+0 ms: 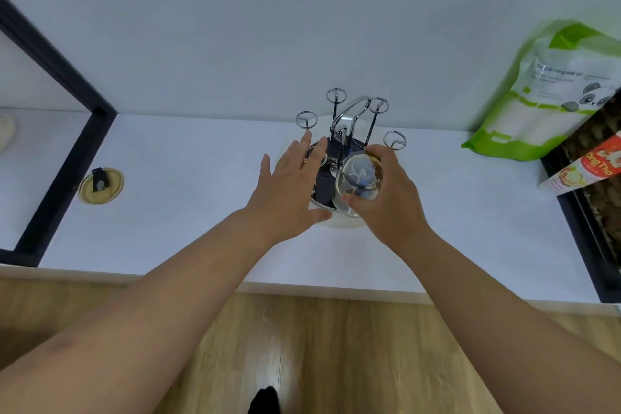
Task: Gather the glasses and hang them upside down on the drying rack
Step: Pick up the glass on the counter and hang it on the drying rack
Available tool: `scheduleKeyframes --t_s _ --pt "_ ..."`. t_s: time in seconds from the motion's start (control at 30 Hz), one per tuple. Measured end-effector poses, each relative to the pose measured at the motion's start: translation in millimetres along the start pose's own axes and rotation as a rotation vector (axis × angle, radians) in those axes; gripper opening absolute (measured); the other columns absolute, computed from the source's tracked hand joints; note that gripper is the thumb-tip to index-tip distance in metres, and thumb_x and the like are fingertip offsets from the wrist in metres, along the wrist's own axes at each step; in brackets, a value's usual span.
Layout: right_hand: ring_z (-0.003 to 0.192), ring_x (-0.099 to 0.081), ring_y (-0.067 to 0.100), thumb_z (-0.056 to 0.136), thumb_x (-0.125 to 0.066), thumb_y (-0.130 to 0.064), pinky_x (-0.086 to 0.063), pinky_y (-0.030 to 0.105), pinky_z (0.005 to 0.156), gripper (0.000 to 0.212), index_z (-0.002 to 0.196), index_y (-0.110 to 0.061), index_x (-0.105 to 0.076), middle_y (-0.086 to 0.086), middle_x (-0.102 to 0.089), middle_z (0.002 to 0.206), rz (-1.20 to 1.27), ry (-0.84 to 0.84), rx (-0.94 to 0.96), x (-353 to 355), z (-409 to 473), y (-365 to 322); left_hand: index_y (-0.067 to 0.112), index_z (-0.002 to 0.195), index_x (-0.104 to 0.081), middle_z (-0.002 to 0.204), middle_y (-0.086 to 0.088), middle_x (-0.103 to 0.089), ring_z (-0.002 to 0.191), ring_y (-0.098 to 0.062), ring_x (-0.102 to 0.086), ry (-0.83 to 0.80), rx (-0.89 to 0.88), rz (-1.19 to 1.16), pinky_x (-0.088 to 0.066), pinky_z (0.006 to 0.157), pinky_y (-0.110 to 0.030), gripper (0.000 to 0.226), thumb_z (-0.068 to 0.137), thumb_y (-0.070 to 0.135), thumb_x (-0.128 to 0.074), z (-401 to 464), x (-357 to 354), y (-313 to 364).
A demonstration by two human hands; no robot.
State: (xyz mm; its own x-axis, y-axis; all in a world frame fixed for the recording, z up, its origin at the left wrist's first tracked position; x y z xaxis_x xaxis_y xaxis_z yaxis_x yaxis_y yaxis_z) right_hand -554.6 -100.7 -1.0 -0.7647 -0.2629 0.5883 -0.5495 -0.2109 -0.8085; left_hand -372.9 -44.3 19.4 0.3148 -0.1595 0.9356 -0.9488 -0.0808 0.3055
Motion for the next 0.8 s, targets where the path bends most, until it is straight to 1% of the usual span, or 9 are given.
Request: scheduleKeyframes --t_s 0.07,0.23,0.33,0.4,0.47,0.5,0.53,0.7,0.8 --pt "0.111 -0.06 0.019 0.076 -0.087 -0.026 -0.05 0.025 0.083 0.077 0.139 -0.035 -0.044 -0.007 -0.062 0.122 0.01 0.002 -0.013 -0.1 0.7 1.3 0.03 0.162 0.014 0.172 0.002 0.021 0.16 -0.022 0.009 0.002 0.007 0.002 -0.001 0.125 -0.061 0.119 0.087 0.055 -0.074 0.6 -0.8 1.2" --pt "0.115 -0.06 0.021 0.076 -0.086 -0.029 -0.056 0.04 0.093 0.08 0.142 -0.035 -0.041 -0.009 -0.062 0.126 0.0 -0.006 -0.021 0.2 0.9 1.2 0.031 0.162 0.015 0.172 0.003 0.022 0.16 -0.021 0.008 0.011 0.015 -0.018 -0.002 0.125 -0.06 0.121 0.085 0.056 -0.075 0.6 -2.7 1.9" --pt "0.115 -0.06 0.021 0.076 -0.086 -0.03 -0.056 0.043 0.094 0.082 0.143 -0.035 -0.04 -0.007 -0.061 0.128 0.004 -0.009 -0.029 2.1 1.5 1.8 0.031 0.163 0.014 0.172 0.003 0.02 0.16 -0.021 0.008 0.016 0.01 -0.016 -0.001 0.126 -0.059 0.12 0.085 0.058 -0.074 -0.6 -2.7 2.2" --pt "0.113 -0.06 0.02 0.076 -0.086 -0.027 -0.056 0.042 0.094 0.082 0.144 -0.034 -0.04 -0.005 -0.061 0.128 0.002 -0.006 -0.031 5.0 2.5 2.8 0.031 0.163 0.015 0.172 0.003 0.019 0.16 -0.02 0.008 0.023 -0.005 -0.001 0.0 0.126 -0.058 0.118 0.087 0.059 -0.071 -2.7 -3.3 3.2" --pt "0.114 -0.058 0.018 0.077 -0.087 -0.026 -0.053 0.032 0.092 0.085 0.148 -0.033 -0.04 -0.003 -0.059 0.132 -0.007 -0.003 -0.034 9.3 3.3 4.7 0.031 0.163 0.016 0.173 0.003 0.017 0.16 -0.02 0.008 0.041 -0.022 0.015 0.0 0.127 -0.056 0.115 0.089 0.06 -0.068 -5.6 -4.4 5.0" --pt "0.115 -0.057 0.016 0.077 -0.088 -0.026 -0.048 0.025 0.09 0.087 0.15 -0.032 -0.04 -0.002 -0.057 0.134 -0.018 -0.004 -0.031 11.7 3.6 5.7 0.031 0.163 0.015 0.173 0.004 0.015 0.16 -0.02 0.007 0.053 -0.029 0.026 -0.002 0.127 -0.055 0.113 0.09 0.061 -0.066 -7.0 -4.9 6.4" --pt "0.117 -0.054 0.014 0.078 -0.089 -0.027 -0.044 0.021 0.089 0.09 0.152 -0.031 -0.039 -0.001 -0.056 0.136 -0.03 -0.007 -0.028 14.0 3.9 6.3 0.03 0.163 0.015 0.173 0.004 0.013 0.16 -0.02 0.007 0.068 -0.038 0.04 -0.003 0.127 -0.053 0.111 0.091 0.062 -0.063 -8.3 -5.3 8.0" --pt "0.125 -0.05 0.015 0.08 -0.089 -0.032 -0.04 0.029 0.097 0.095 0.157 -0.033 -0.035 -0.002 -0.051 0.14 -0.077 0.007 -0.019 28.5 7.7 7.0 0.027 0.164 0.009 0.174 0.001 0.004 0.16 -0.021 0.004 0.119 -0.108 0.11 -0.005 0.128 -0.051 0.104 0.093 0.066 -0.056 -15.4 -7.5 21.0" --pt "0.13 -0.05 0.019 0.08 -0.088 -0.032 -0.043 0.034 0.1 0.091 0.155 -0.031 -0.038 0.001 -0.049 0.144 -0.126 0.022 -0.004 36.4 11.6 8.0 0.03 0.165 -0.001 0.174 -0.001 -0.007 0.16 -0.022 -0.003 0.162 -0.165 0.122 -0.005 0.127 -0.053 0.098 0.093 0.066 -0.055 -18.1 -9.7 25.4"
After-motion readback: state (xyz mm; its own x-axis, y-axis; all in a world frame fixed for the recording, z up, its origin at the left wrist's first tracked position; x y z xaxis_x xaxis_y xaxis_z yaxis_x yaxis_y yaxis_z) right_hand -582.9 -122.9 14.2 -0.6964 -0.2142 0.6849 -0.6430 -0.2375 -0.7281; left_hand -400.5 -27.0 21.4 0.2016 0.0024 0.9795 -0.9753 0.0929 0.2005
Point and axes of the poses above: each hand's wrist, its own z-axis towards the middle knuckle, its own x-axis out of the back of the hand, y = z × x, the point moved 3 cm from there along z, towards the middle knuckle
